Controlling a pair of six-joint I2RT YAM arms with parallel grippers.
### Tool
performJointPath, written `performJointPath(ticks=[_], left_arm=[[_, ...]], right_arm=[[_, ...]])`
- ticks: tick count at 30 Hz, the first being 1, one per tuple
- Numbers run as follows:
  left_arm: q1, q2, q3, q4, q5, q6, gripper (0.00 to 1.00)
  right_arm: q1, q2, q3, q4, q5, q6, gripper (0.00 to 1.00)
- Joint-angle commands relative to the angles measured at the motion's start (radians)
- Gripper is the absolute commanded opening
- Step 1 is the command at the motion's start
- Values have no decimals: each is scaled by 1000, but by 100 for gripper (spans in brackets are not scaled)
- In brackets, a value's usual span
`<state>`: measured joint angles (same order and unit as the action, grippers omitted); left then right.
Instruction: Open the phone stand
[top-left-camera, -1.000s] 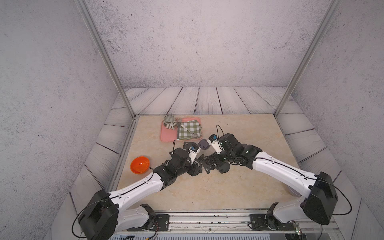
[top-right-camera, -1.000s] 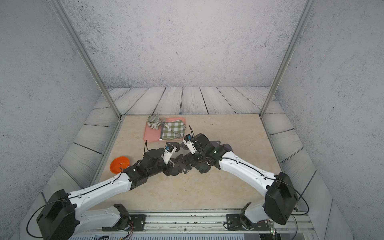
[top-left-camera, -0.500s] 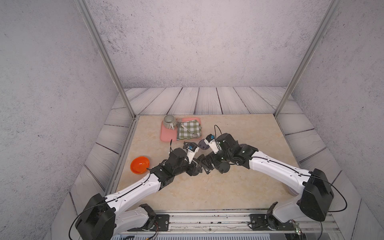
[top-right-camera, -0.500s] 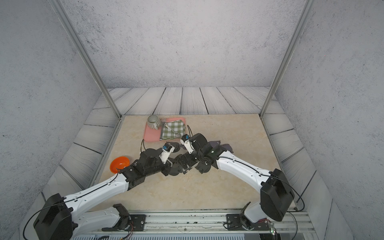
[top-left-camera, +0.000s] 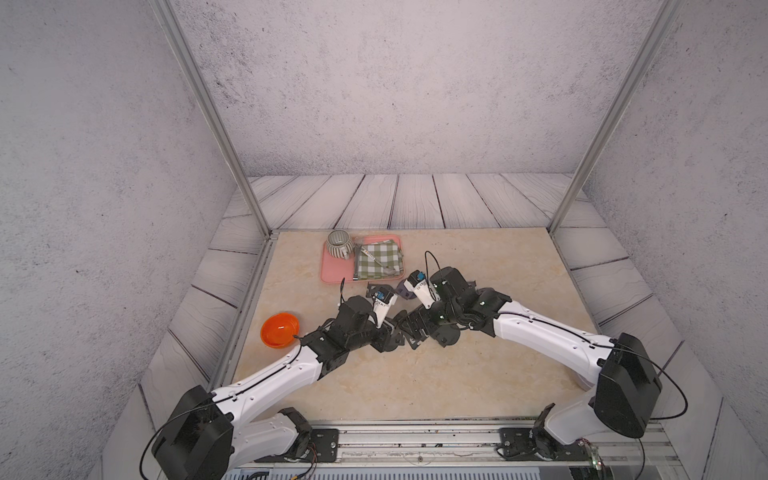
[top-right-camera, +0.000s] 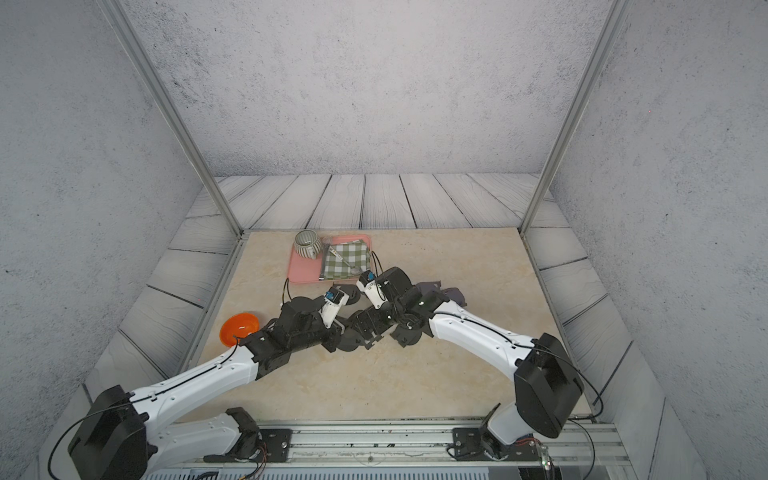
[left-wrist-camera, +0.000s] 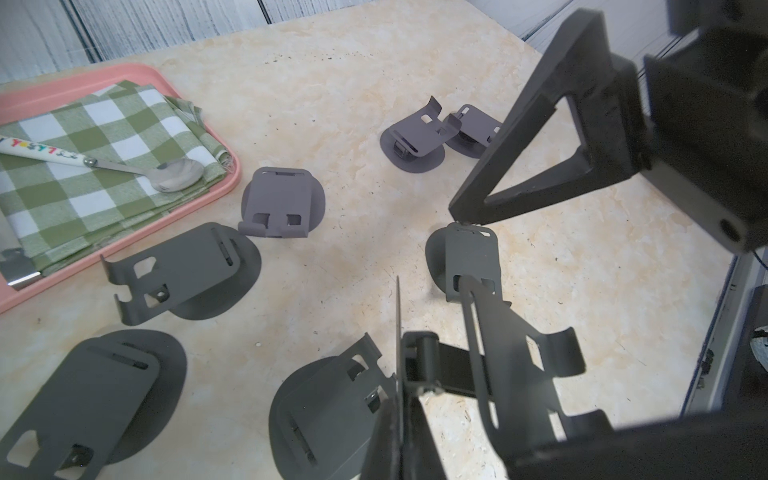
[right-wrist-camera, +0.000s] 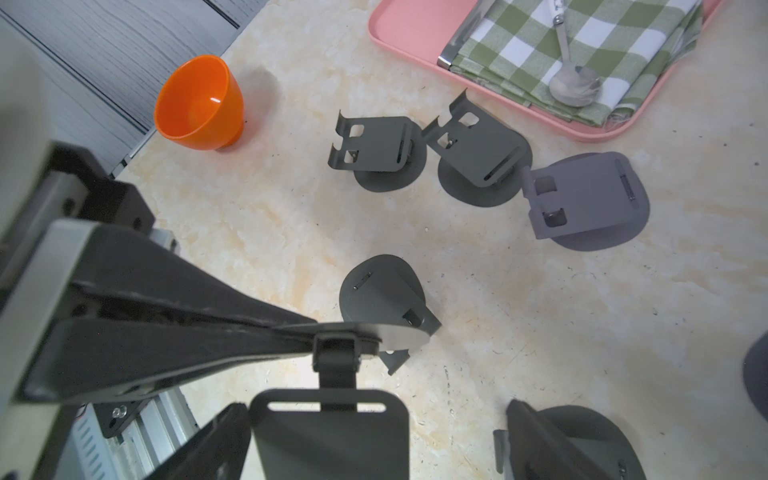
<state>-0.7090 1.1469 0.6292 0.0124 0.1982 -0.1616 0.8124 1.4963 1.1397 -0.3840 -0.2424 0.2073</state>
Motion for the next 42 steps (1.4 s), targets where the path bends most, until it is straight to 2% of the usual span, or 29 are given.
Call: performJointPath(ticks=[1,5,8,14,28,34,42], left_arm=[[11,9,-2,42,20,-4,0],[19,13,0,43,24,-7,0],[22,8,-1,43,30,-9,0],[25,0,-6,43,39,-12,0],[32,3,-11,47,40,-33,0],[65,30,-3,49,35,-100,0],[177,115,19,50,101,-240,0]], right_arm=[[17,15,18,8,-26,-17,99],[25,23,22,-2,11,-20,100],[24,33,17,-1,22,-19,97],[27,41,9,26,30,-11,84],[34,28,7,53,71,6,62],[56,-20,-4,45,154,8,57],[111,-86,-37,80,297,0,57]])
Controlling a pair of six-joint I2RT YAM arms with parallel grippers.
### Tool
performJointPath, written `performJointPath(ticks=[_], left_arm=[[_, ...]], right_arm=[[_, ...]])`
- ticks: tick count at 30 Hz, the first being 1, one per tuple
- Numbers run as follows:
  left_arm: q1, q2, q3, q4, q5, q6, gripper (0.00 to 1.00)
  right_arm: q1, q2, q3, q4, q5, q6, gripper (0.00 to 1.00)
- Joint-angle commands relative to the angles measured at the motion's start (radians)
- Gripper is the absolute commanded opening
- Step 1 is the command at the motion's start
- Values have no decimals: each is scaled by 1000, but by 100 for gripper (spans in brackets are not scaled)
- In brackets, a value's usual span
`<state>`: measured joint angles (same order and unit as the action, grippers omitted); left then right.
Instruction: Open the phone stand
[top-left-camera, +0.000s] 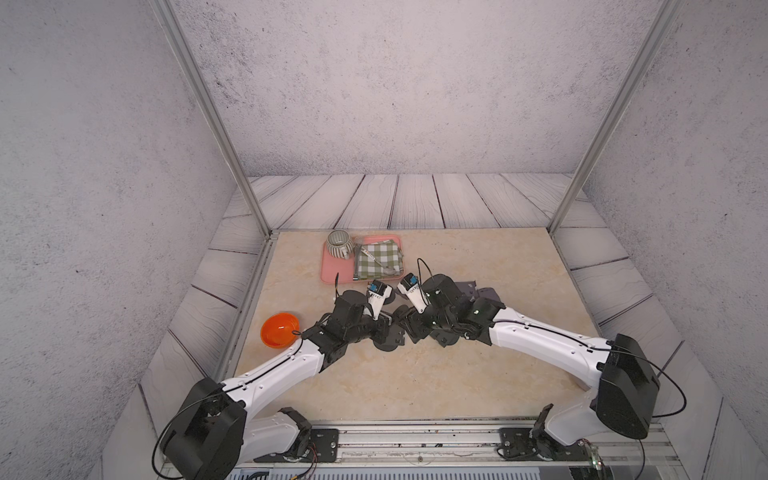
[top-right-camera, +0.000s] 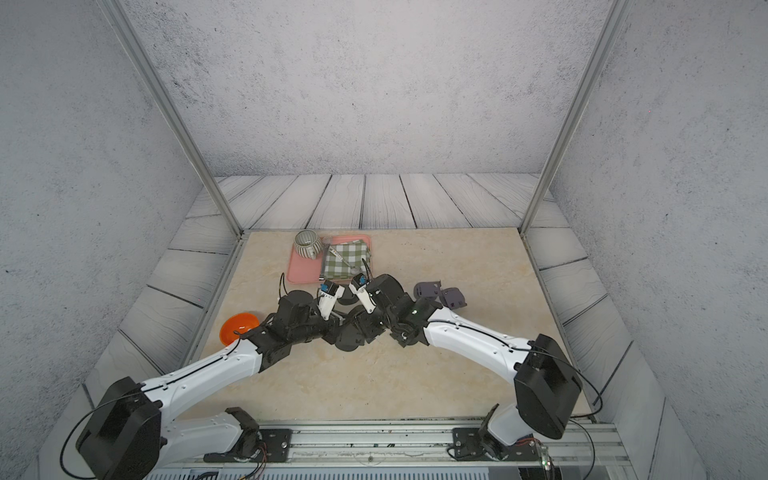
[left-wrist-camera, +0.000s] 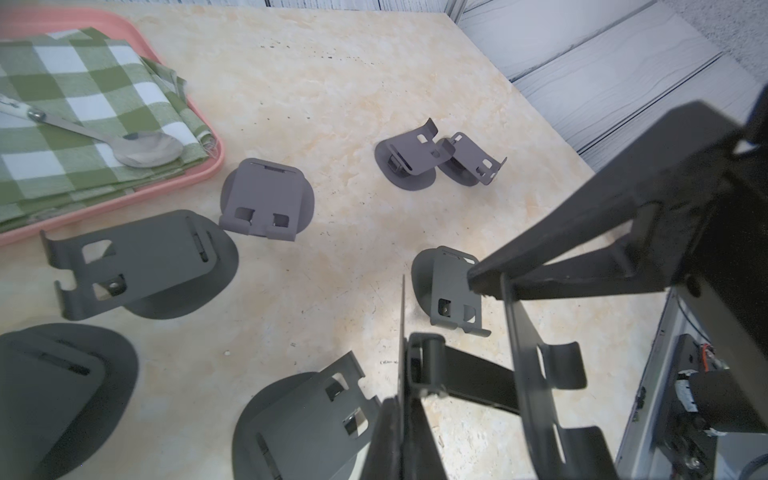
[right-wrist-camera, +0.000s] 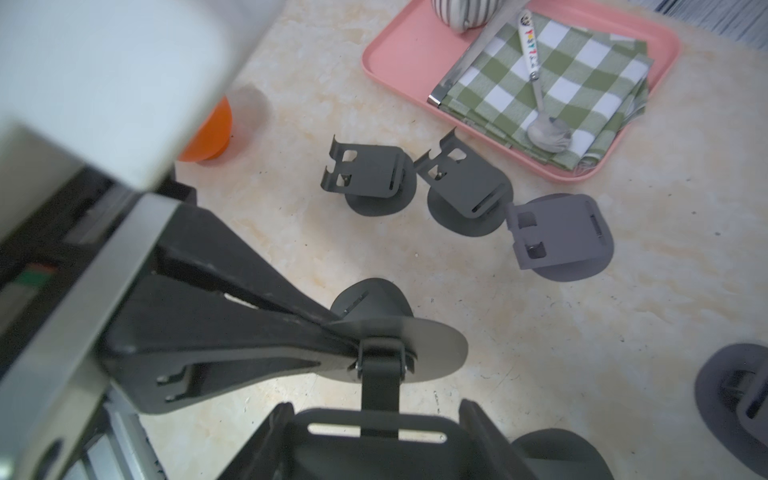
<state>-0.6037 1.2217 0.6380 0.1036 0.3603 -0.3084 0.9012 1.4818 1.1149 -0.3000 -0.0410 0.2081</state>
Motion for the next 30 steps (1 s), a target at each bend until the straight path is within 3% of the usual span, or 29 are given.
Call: performJointPath(ticks=[1,12,18,30], left_arm=[[90,53,12,-38,-46,-109,0],[245,204,38,38,124,-248,0],[305,328,36,181,258,-357,0],[337,457,29,374,379,-467,0]], right_arm=[[33,-80,-15,-2,120,-4,57],[86,-198,-51,13,259,-29,57],[115,-275,-104,43,318,-26,57],[146,-303,-161,74,359,-29,58]])
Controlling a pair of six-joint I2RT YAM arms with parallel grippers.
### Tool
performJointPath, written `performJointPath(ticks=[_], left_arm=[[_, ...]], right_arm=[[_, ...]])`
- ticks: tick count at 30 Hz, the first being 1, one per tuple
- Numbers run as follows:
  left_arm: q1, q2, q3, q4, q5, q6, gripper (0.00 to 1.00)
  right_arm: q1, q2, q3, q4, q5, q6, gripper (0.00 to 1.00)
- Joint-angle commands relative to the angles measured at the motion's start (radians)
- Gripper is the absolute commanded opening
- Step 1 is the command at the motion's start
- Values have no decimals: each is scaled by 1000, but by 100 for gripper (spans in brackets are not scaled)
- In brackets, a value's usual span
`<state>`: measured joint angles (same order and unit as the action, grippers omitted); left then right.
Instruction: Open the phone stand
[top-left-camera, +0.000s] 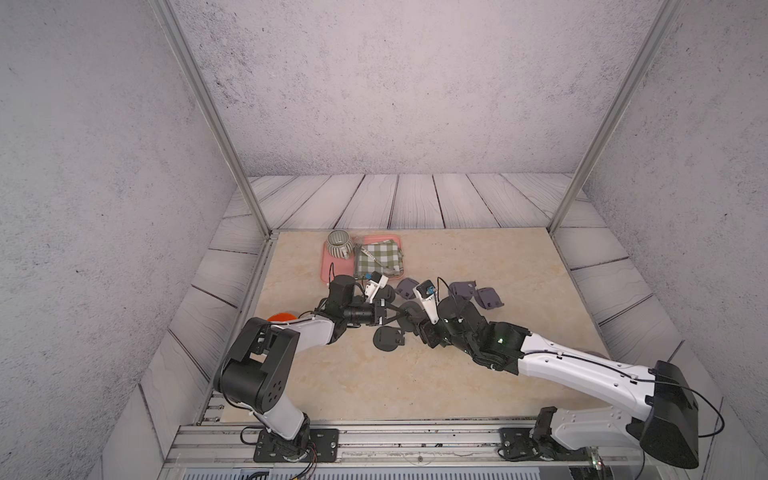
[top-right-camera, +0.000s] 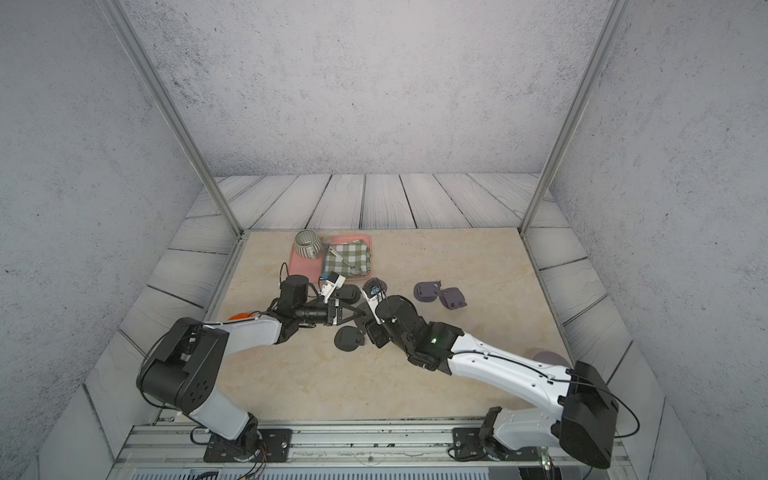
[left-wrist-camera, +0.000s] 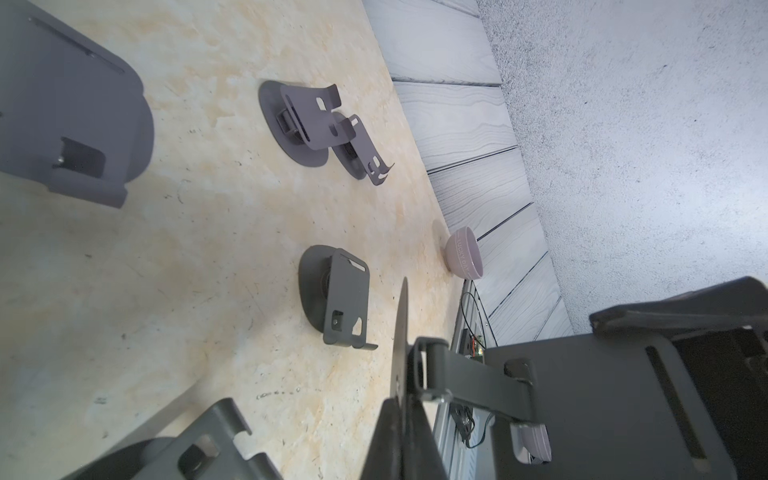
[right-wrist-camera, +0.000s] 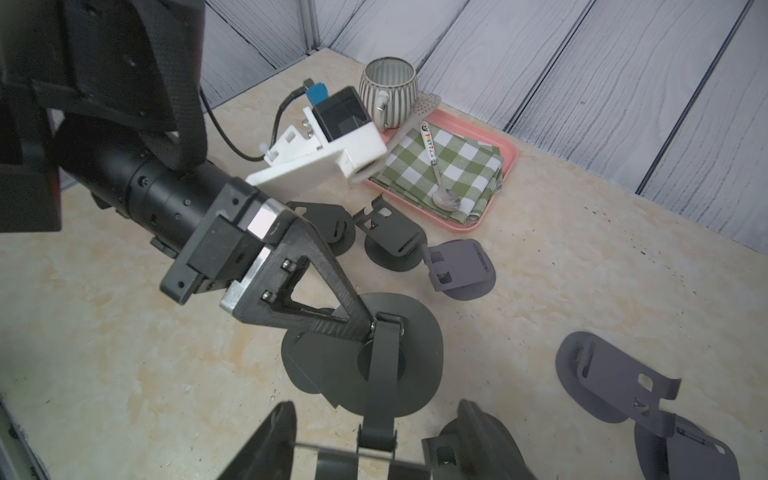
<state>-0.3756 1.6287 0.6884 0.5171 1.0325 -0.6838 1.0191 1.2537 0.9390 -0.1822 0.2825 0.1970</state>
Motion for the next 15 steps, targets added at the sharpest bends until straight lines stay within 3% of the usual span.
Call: performJointPath(ticks=[1,2,4,15], left_arm=[[109,46,-20,-33,-284,-90,0],[108,41,-21,-31,-276,-90,0],[107,20,-25,-27,-257,-88,0],[108,-86,-55,-15,-190,-80,0]], right_arm=[[28,-66,19,-45,35,-20,60],[29,-59,24,-48,34,-22,67],[27,-34,41,-54,37,-17,97],[26,59,74,-9,7,-2,99]])
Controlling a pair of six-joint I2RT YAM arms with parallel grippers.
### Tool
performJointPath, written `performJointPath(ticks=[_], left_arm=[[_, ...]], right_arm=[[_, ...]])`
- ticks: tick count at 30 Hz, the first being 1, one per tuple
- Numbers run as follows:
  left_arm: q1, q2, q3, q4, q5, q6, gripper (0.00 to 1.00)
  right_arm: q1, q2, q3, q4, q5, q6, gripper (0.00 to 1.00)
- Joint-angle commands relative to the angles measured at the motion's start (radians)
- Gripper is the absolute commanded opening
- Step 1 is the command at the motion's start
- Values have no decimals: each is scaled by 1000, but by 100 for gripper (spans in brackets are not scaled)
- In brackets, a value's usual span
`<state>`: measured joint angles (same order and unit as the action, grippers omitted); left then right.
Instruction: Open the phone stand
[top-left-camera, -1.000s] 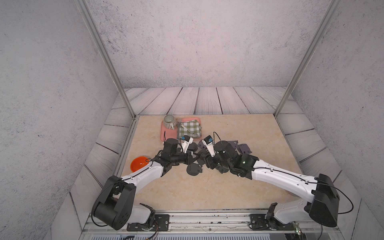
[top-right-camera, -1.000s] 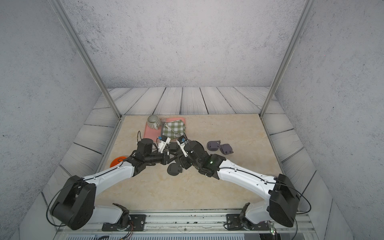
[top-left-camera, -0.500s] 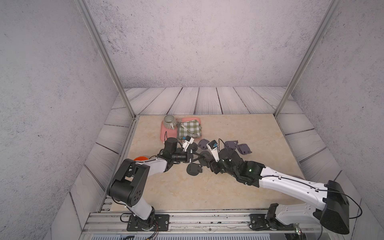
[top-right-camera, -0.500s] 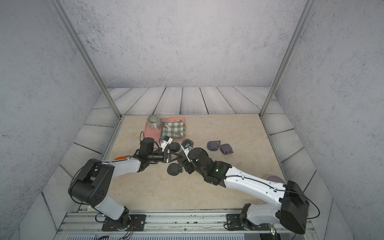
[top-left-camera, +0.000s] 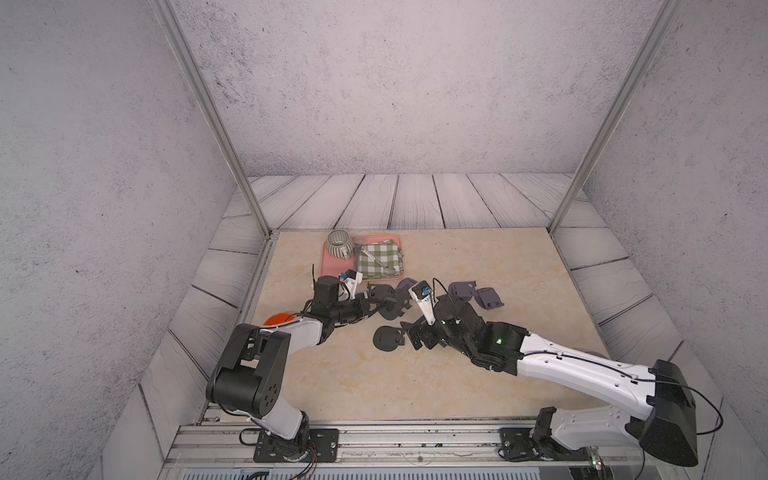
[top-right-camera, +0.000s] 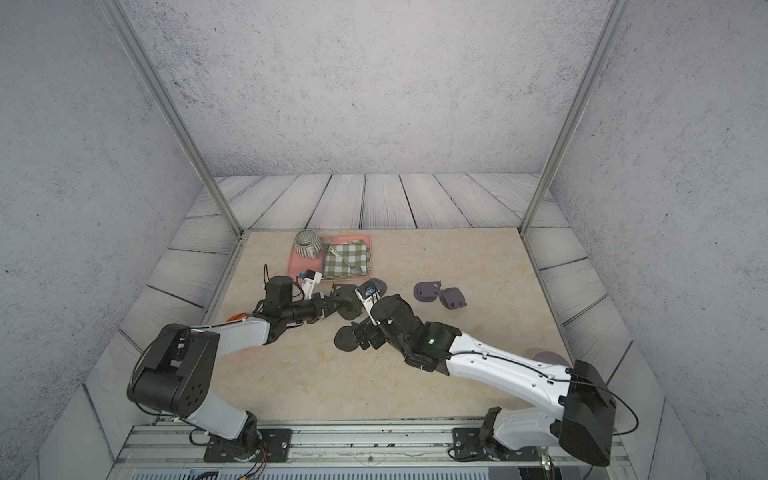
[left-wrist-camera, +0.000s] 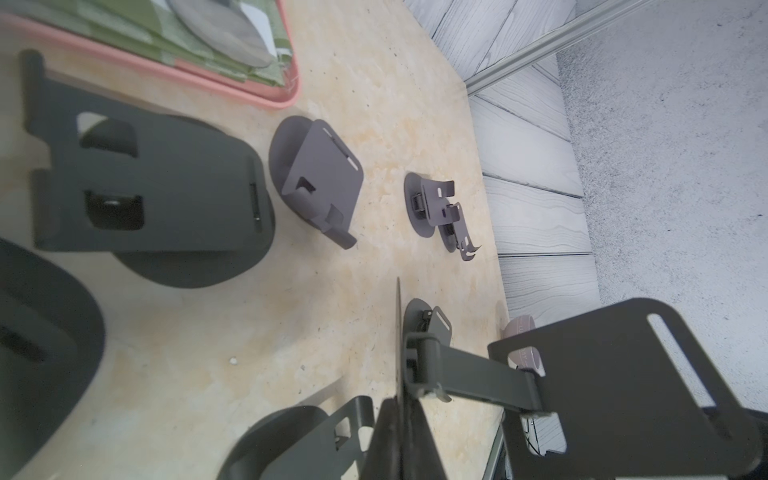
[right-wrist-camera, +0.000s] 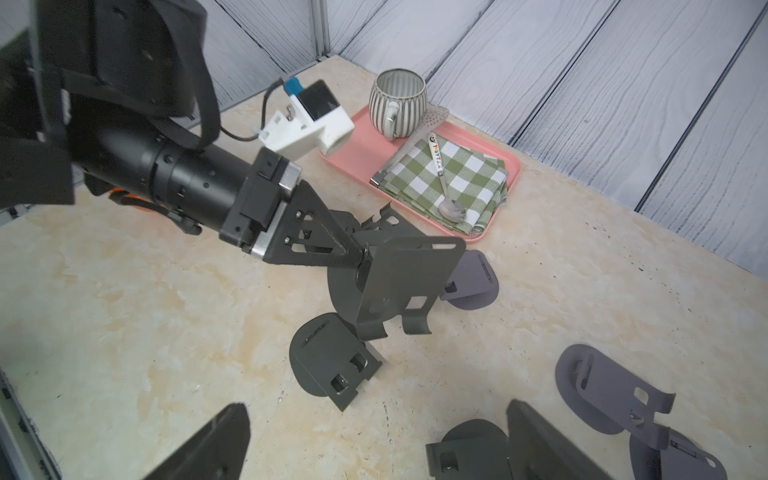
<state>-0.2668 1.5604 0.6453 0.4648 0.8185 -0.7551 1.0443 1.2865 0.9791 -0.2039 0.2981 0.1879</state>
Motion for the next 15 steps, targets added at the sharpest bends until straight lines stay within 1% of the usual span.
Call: performJointPath(ticks=[1,5,8,11,15], left_arm=[[-2,-13,-17,61,35,-19,0],[-2,1,-39,136,62,-51,0],[-2,11,-68,189,77,-58,0],[-2,24,-96,279,103,-83,0],[-5,34,-122,357,130,-104,0]], right_arm=[[1,37,41,13,-7,7,99],[-5,56,50,30,7,1,99],[-24,57,54,43,-14,-2,99],[-64,65,57,53,-84,8,99],[-118,71,49,90,-240,18,99]])
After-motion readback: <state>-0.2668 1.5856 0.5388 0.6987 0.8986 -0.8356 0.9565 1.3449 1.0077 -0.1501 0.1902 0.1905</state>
